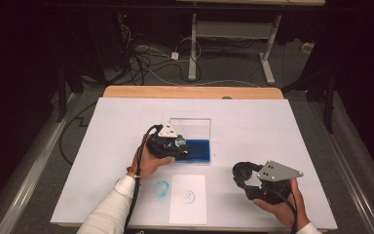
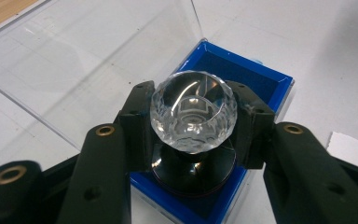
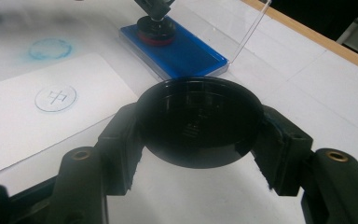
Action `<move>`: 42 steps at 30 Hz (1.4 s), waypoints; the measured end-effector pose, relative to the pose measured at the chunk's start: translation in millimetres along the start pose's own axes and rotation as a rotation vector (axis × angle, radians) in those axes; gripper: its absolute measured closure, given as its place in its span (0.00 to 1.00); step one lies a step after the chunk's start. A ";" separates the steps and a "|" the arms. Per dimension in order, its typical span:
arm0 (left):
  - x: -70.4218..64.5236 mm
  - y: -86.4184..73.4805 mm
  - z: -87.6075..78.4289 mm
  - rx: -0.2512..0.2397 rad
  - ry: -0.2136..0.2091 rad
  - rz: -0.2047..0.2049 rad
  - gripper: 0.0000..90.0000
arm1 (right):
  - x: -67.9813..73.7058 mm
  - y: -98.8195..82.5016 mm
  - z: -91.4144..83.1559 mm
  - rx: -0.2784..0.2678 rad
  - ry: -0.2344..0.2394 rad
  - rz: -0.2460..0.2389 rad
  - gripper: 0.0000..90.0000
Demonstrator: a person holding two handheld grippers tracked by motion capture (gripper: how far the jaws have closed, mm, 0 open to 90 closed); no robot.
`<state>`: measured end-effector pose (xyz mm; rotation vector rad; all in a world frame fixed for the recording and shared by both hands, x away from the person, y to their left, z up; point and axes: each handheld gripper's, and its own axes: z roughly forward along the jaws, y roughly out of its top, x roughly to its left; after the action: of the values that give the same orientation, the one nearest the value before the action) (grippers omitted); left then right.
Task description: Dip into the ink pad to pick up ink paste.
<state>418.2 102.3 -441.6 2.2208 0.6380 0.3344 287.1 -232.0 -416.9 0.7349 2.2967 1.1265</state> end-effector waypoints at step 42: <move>-8.6 21.8 -85.2 -0.154 0.016 0.039 0.60 | -2.8 7.8 2.2 -0.036 0.011 0.007 0.43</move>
<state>381.9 138.2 -369.5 2.0871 0.5590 0.4074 292.5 -228.5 -411.2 0.7251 2.2791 1.1744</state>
